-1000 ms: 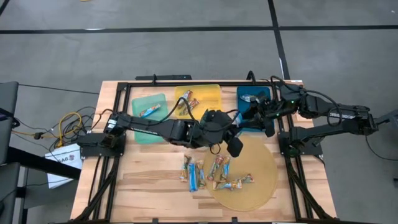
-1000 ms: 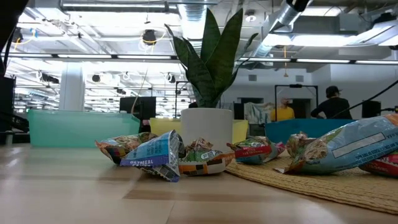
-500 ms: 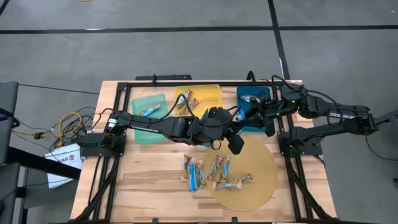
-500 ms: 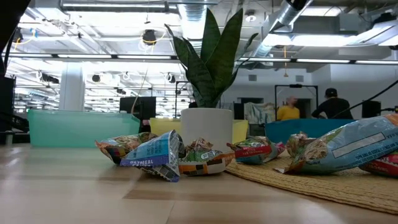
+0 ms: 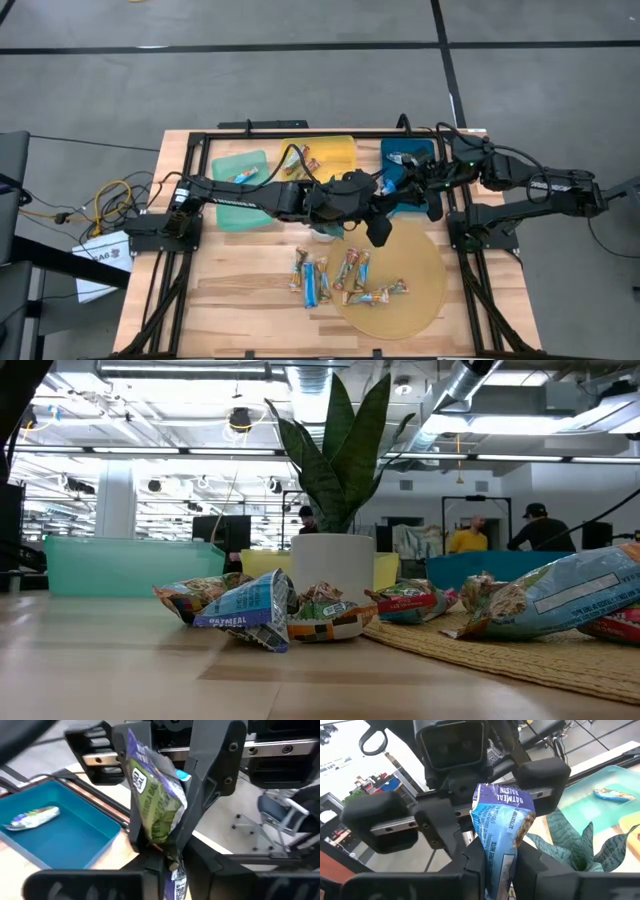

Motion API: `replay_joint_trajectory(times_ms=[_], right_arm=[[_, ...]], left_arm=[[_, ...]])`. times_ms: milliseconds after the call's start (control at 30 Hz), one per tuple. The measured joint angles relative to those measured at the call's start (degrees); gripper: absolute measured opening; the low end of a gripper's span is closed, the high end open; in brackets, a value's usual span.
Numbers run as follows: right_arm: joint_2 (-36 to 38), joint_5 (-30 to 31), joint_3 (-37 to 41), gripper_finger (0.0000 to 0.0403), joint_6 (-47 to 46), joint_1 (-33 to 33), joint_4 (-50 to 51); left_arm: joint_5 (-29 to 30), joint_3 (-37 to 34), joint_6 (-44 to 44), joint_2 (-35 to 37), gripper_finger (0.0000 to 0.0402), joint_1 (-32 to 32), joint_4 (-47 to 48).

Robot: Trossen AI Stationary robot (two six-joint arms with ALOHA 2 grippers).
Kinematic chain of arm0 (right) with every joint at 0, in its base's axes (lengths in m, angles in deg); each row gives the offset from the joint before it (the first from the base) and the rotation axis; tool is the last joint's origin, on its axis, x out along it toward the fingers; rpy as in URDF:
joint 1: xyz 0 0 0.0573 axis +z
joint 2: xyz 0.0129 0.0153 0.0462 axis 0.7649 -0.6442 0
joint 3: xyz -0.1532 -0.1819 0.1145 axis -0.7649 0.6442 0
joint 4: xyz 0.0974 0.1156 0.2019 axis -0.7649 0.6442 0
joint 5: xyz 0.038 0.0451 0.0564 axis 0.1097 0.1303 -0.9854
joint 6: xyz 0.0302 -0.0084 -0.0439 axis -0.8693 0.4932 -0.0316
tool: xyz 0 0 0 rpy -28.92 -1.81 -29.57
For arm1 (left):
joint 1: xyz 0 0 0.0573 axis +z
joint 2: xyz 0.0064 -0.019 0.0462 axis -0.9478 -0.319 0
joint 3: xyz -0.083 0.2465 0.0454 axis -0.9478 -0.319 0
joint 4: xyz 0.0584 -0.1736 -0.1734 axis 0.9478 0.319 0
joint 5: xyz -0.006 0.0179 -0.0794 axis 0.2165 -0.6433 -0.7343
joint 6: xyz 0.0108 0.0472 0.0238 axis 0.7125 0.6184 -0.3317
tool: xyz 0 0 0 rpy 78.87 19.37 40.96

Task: Pick and place Granola Bars by type
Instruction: Put the purple granola bar into the blue bin

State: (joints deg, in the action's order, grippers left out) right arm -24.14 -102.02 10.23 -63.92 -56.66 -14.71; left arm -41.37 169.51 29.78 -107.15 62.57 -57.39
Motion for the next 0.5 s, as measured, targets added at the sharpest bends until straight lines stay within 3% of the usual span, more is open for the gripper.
replay_joint_trajectory(times_ms=[333,500], right_arm=[[-0.02,0.70,0.00,0.0055,3.18,-0.13,5.64],[-0.02,2.25,0.00,0.0055,7.35,-2.09,12.33]], left_arm=[[-3.74,-0.02,-1.62,-0.07,0.0202,0.74,6.26],[-4.16,-0.02,-4.13,-0.09,0.0248,0.84,11.86]])
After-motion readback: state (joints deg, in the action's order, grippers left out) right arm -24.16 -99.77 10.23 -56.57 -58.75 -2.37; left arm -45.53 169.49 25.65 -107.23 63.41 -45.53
